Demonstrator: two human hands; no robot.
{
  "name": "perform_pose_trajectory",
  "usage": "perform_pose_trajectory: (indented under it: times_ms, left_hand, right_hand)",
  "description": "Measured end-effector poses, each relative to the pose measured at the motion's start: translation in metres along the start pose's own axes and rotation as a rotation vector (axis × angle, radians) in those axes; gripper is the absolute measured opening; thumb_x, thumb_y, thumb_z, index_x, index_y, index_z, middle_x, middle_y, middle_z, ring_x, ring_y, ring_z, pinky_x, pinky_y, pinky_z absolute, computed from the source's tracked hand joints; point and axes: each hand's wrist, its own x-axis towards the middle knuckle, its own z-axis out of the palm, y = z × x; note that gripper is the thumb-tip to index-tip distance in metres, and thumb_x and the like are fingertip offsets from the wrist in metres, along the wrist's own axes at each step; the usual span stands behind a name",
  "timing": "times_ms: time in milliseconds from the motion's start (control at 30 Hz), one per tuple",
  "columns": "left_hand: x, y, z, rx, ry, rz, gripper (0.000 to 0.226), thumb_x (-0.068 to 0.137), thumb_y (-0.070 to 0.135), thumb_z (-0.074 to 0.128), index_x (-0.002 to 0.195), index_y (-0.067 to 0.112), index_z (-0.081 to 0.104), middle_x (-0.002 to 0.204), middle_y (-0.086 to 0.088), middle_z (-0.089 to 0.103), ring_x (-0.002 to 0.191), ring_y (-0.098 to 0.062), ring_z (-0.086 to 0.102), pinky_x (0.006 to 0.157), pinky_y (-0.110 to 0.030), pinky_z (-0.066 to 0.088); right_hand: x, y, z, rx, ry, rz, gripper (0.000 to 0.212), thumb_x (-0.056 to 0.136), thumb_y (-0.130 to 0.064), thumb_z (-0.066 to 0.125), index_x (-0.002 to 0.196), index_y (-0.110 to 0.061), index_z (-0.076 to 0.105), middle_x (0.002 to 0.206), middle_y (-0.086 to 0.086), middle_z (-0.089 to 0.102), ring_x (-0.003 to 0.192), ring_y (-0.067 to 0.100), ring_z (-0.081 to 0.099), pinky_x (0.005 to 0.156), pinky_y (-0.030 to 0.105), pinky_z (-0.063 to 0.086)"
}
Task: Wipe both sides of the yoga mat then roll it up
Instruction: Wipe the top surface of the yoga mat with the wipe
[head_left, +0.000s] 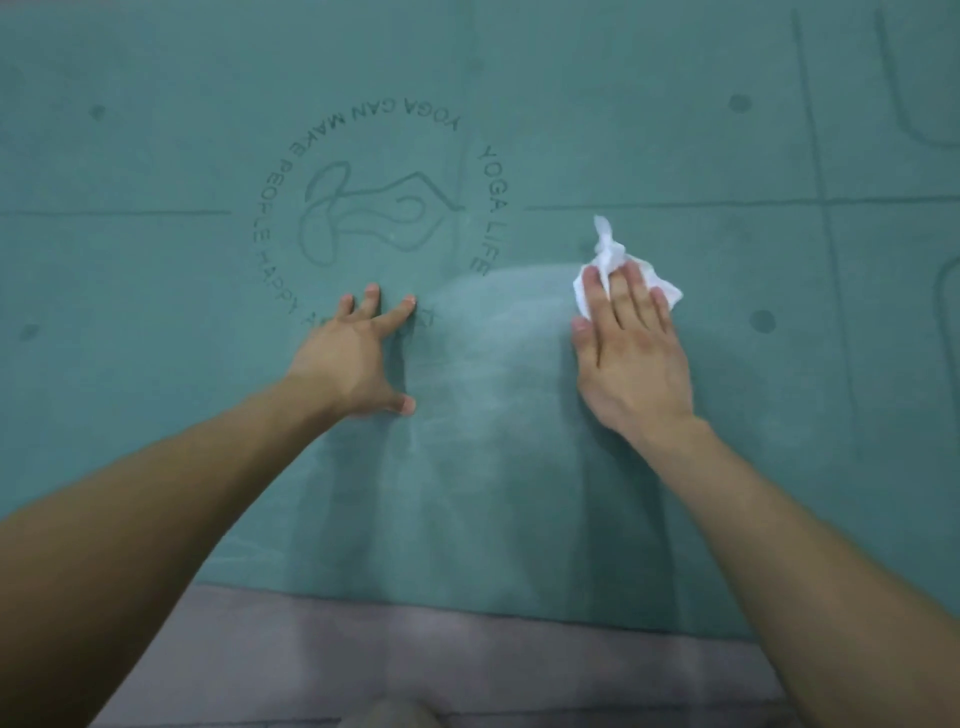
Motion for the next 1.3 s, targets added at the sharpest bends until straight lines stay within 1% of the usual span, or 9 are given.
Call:
perform_pose_trajectory:
  times_ms: [67, 267, 367, 500, 600, 767, 967, 1200, 1300]
  left_hand:
    - [0.000, 0.000, -0.003, 0.001, -0.020, 0.000, 0.138, 0.063, 0.058, 0.094, 0.166, 0.047, 0.003, 0.177, -0.004, 0.000, 0.162, -0.033, 0.008, 0.127, -0.051, 0.028]
    - [0.001, 0.004, -0.006, -0.015, -0.016, -0.028, 0.139, 0.060, 0.057, 0.097, 0.166, 0.043, 0.009, 0.177, -0.006, 0.002, 0.161, -0.035, 0.011, 0.126, -0.048, 0.025]
    - [-0.001, 0.003, -0.006, -0.028, -0.020, -0.024, 0.141, 0.059, 0.056, 0.097, 0.166, 0.046, 0.007, 0.177, -0.006, 0.001, 0.162, -0.035, 0.010, 0.127, -0.048, 0.024]
    - [-0.001, 0.006, -0.006, -0.055, -0.013, -0.033, 0.141, 0.058, 0.051, 0.099, 0.166, 0.046, 0.009, 0.177, -0.006, 0.001, 0.162, -0.035, 0.009, 0.127, -0.050, 0.027]
    - [0.001, 0.009, -0.005, -0.057, -0.014, -0.051, 0.143, 0.057, 0.049, 0.101, 0.166, 0.045, 0.009, 0.177, -0.006, 0.002, 0.161, -0.036, 0.009, 0.126, -0.052, 0.028]
    - [0.002, 0.010, -0.004, -0.024, -0.017, -0.069, 0.145, 0.058, 0.050, 0.100, 0.166, 0.044, 0.004, 0.177, -0.008, 0.001, 0.161, -0.039, 0.010, 0.126, -0.051, 0.027]
    - [0.002, 0.007, -0.005, -0.061, -0.025, -0.066, 0.143, 0.057, 0.049, 0.101, 0.166, 0.046, 0.008, 0.177, -0.007, 0.001, 0.161, -0.037, 0.009, 0.126, -0.052, 0.028]
    - [-0.001, 0.011, -0.006, -0.068, 0.021, -0.081, 0.139, 0.054, 0.046, 0.103, 0.166, 0.044, 0.019, 0.176, -0.005, 0.011, 0.159, -0.035, 0.021, 0.126, -0.046, 0.027]
    - [-0.017, 0.019, -0.004, -0.097, 0.089, -0.129, 0.123, 0.056, 0.041, 0.103, 0.161, 0.037, 0.039, 0.167, -0.010, 0.036, 0.148, -0.035, 0.043, 0.121, -0.045, 0.038]
  right_hand:
    - [0.018, -0.031, 0.002, -0.002, -0.014, 0.043, 0.066, 0.109, -0.047, 0.013, 0.169, -0.019, 0.017, 0.176, 0.008, 0.013, 0.163, 0.023, 0.000, 0.132, 0.048, -0.004]
    - [0.105, -0.149, 0.019, 0.011, -0.200, -0.321, 0.061, 0.111, -0.047, 0.022, 0.168, -0.023, 0.023, 0.176, 0.000, 0.013, 0.163, 0.020, 0.002, 0.131, 0.046, -0.003]
    - [0.098, -0.097, 0.009, 0.013, -0.207, -0.363, 0.066, 0.110, -0.054, 0.021, 0.169, -0.024, 0.017, 0.176, 0.002, 0.012, 0.163, 0.018, 0.002, 0.132, 0.042, -0.001]
    - [0.090, 0.029, -0.022, -0.048, -0.101, -0.023, 0.077, 0.104, -0.059, 0.013, 0.169, -0.017, 0.013, 0.175, 0.013, 0.013, 0.163, 0.025, 0.003, 0.132, 0.046, 0.002]
    - [0.088, 0.013, -0.020, -0.062, -0.092, 0.154, 0.078, 0.105, -0.060, 0.011, 0.169, -0.015, 0.006, 0.176, 0.014, 0.004, 0.163, 0.028, -0.005, 0.131, 0.051, -0.003]
    - [0.088, -0.112, 0.017, -0.006, -0.201, -0.254, 0.067, 0.110, -0.053, 0.016, 0.169, -0.022, 0.013, 0.177, 0.003, 0.004, 0.163, 0.021, -0.006, 0.130, 0.051, -0.006]
    - [0.081, -0.102, 0.016, -0.043, -0.225, -0.403, 0.065, 0.110, -0.054, 0.019, 0.169, -0.026, 0.014, 0.177, -0.002, 0.010, 0.163, 0.017, -0.001, 0.132, 0.044, 0.000]
    - [0.062, -0.063, 0.011, 0.017, -0.178, -0.334, 0.066, 0.110, -0.055, 0.018, 0.169, -0.026, 0.012, 0.177, -0.001, 0.008, 0.163, 0.016, -0.002, 0.132, 0.041, -0.002]
    - [0.034, -0.005, -0.002, 0.017, -0.140, -0.216, 0.067, 0.110, -0.056, 0.020, 0.169, -0.025, 0.014, 0.177, 0.003, 0.009, 0.163, 0.018, -0.001, 0.132, 0.040, -0.002]
